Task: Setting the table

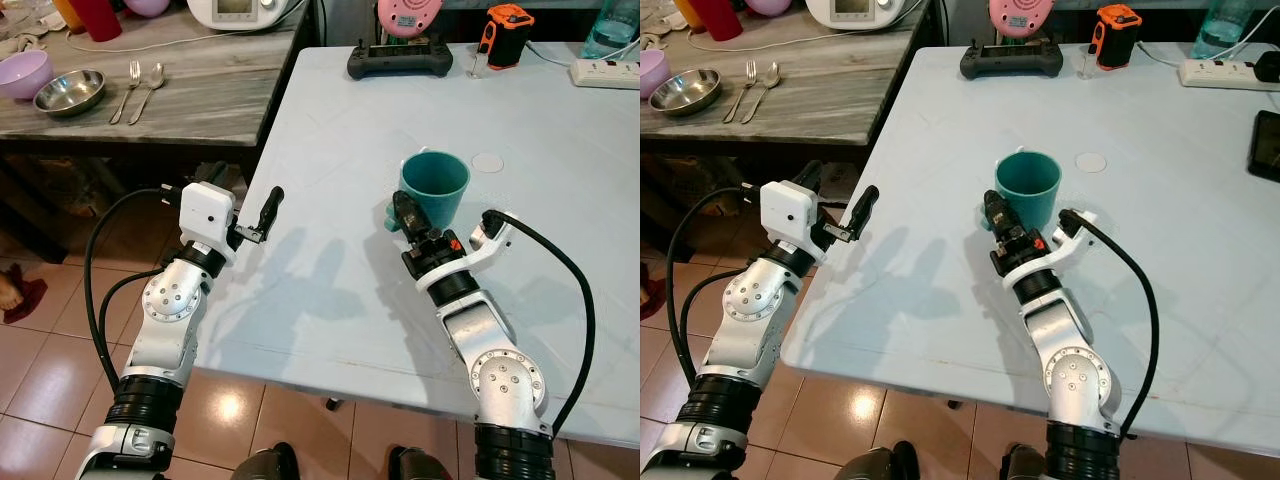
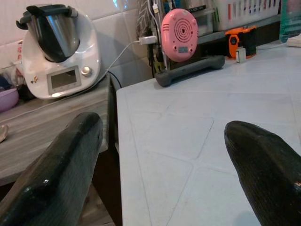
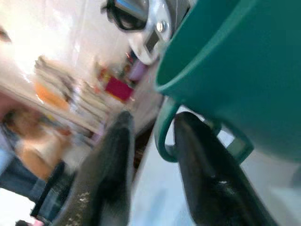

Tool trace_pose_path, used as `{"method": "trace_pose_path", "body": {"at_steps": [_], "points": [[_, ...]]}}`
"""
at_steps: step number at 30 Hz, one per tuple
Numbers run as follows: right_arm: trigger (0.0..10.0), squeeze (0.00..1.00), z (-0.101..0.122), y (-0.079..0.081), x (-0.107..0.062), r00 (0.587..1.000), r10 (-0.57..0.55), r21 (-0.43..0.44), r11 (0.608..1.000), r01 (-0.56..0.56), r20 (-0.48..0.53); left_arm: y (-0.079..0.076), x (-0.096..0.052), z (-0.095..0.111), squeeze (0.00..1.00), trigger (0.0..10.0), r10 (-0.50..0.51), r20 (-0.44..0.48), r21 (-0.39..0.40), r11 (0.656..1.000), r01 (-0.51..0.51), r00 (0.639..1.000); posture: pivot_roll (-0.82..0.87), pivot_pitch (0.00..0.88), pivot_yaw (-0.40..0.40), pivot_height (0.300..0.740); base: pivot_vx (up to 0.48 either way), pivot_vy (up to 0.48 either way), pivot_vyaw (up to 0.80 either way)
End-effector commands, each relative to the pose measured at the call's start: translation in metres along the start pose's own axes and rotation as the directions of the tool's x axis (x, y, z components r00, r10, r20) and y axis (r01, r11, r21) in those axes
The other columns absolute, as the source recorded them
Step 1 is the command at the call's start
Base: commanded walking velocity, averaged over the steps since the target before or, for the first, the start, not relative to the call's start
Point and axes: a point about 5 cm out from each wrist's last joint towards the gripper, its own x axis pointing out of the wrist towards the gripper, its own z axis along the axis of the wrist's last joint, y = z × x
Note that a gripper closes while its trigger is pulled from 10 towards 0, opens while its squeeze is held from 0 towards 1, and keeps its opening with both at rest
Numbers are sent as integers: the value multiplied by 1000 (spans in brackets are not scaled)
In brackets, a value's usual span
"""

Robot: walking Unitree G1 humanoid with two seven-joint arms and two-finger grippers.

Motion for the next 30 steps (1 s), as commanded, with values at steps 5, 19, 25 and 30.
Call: {"method": "trace_pose_path", "body": {"at_steps": [5, 19, 25, 30], "points": [[10000, 1000, -9, 19, 3, 996, 54, -180, 982, -64, -64, 3, -5, 0, 0, 10000, 1, 2, -3, 1000, -1, 1000, -147, 153, 143, 740, 0, 0, 0], [10000, 1000, -17, 7, -23, 994, -14, -318, 948, -22, -113, 3, -9, -1, 0, 10000, 1, -5, -20, 1000, -1, 1000, -157, 160, 146, 740, 0, 0, 0], [10000, 1000, -16, 8, -25, 994, -19, -348, 937, -19, -106, 2, -7, -1, 0, 10000, -3, -5, -24, 1000, 3, 1000, -161, 163, 152, 740, 0, 0, 0], [10000, 1000, -10, 10, -25, 997, -19, -382, 924, -13, -79, 1, -6, -1, 0, 10000, -6, -7, -32, 999, 6, 1000, -166, 165, 161, 740, 0, 0, 0]]}}
